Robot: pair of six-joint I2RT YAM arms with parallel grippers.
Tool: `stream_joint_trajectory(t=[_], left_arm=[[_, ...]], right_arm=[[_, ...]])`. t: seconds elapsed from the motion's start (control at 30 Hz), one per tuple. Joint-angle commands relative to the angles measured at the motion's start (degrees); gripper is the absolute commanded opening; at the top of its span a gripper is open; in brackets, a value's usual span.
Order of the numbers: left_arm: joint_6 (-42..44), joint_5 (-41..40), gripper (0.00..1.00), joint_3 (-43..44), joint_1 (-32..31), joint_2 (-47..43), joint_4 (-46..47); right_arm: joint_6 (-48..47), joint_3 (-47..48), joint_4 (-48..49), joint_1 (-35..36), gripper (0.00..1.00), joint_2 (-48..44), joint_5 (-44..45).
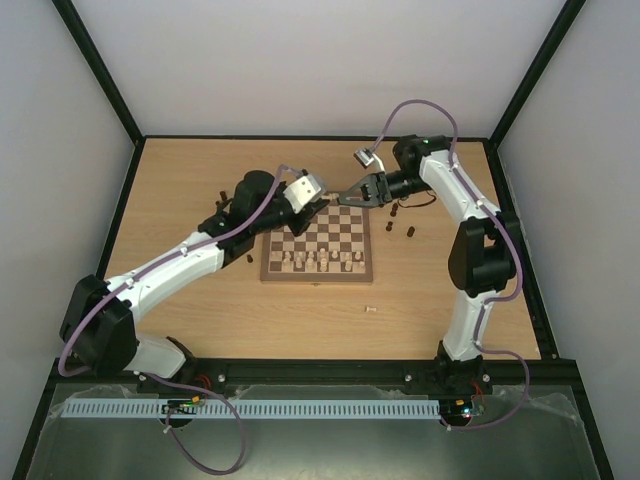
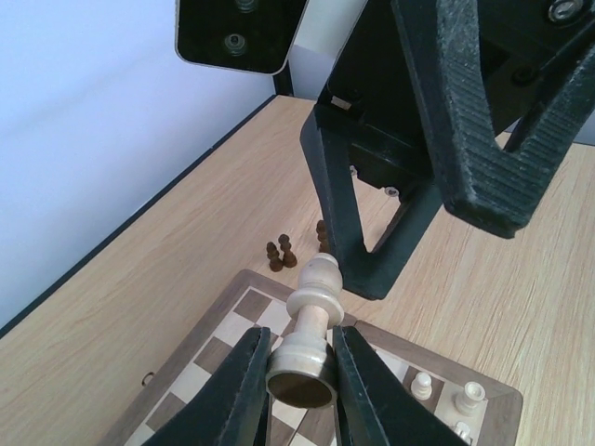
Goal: Set up the chess pieces on the board
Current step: Place the chess piece on the chessboard.
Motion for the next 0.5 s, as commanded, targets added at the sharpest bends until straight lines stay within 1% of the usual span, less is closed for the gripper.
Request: stream_joint_trajectory(t=[0.0, 0.3, 0.47], left_arm=[[-1.1, 1.9, 0.07, 0.0, 0.6, -2.1, 2.2], [-1.3, 2.1, 0.06, -0.3, 0.9, -2.9, 2.3], [-1.6, 3.7, 0.06, -0.7, 1.3, -3.7, 2.4]], right_arm=[[1.8, 3.3, -2.8, 0.6, 0.52, 1.9, -3.3], [2.7, 4.2, -2.7, 1.6, 0.5, 2.4, -3.2], [2.7, 4.8, -2.7, 1.7, 0.48, 3.1, -4.1]])
